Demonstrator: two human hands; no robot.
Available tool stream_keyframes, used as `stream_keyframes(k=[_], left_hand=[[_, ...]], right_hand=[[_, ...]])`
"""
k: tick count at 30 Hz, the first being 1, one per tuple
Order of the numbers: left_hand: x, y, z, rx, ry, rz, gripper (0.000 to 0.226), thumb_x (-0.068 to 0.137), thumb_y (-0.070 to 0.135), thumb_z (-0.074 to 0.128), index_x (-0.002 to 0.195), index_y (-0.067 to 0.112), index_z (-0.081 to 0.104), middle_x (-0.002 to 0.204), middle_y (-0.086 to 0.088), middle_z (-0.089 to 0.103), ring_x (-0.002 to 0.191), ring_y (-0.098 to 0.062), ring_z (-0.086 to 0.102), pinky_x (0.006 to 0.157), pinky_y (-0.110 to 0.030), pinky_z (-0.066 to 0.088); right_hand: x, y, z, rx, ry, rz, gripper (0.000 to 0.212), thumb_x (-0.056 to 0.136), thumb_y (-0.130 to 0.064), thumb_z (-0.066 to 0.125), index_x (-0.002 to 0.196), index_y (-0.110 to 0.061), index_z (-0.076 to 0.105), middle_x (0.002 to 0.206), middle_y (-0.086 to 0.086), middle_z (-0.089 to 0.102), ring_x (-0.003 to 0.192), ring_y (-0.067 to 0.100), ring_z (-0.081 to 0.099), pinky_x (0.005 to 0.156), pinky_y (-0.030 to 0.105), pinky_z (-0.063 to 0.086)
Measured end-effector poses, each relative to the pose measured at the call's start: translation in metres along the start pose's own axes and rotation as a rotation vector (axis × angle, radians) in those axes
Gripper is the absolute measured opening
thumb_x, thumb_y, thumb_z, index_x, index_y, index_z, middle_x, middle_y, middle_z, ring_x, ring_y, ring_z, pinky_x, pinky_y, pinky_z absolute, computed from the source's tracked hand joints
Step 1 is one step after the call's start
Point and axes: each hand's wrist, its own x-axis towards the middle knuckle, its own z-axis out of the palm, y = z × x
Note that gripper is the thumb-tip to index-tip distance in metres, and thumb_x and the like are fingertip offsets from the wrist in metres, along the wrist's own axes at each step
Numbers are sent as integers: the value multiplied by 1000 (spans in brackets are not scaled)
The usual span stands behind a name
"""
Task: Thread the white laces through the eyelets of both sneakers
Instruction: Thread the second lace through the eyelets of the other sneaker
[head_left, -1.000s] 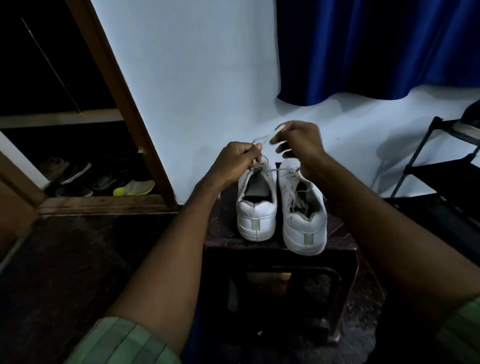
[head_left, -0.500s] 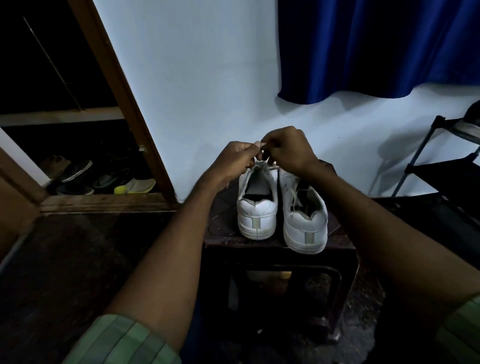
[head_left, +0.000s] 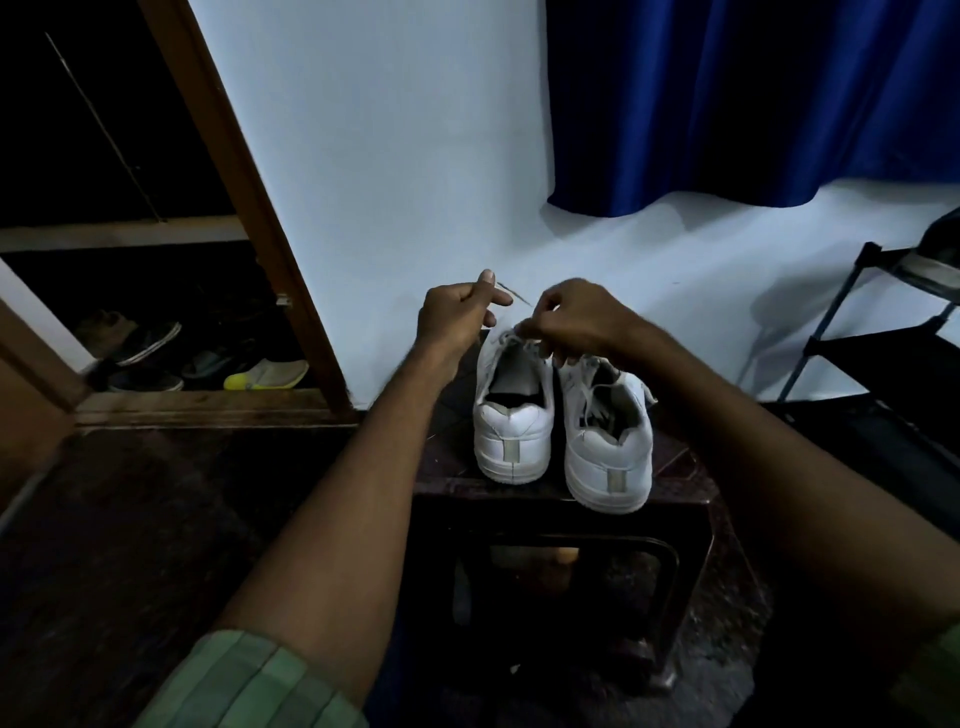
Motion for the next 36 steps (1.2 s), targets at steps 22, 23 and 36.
stream_keyframes(k=[22,23,36], left_hand=[[-5,-9,3,12,-265,45,21,78,-2,84,93,12,81,87,-11,80,84,-21,77,88,-37,64],[-5,-8,4,24,-251,49,22,76,-1,85,93,13,81,86,-11,79,85,-24,78,88,-39,64],[-12,2,7,359,-251,314,29,73,14,86,96,27,73,75,7,77,69,-4,71,69,-22,53]], right_hand=[[12,13,4,206,-111,375,16,98,-14,65,87,-3,62,72,7,63,37,13,60,69,37,43],[11,13,4,213,-114,379,13,98,-13,65,91,-3,63,72,8,63,36,13,60,67,36,43],[7,13,-2,305,-104,370,12,94,-5,66,101,5,68,59,8,60,46,18,57,67,34,50]])
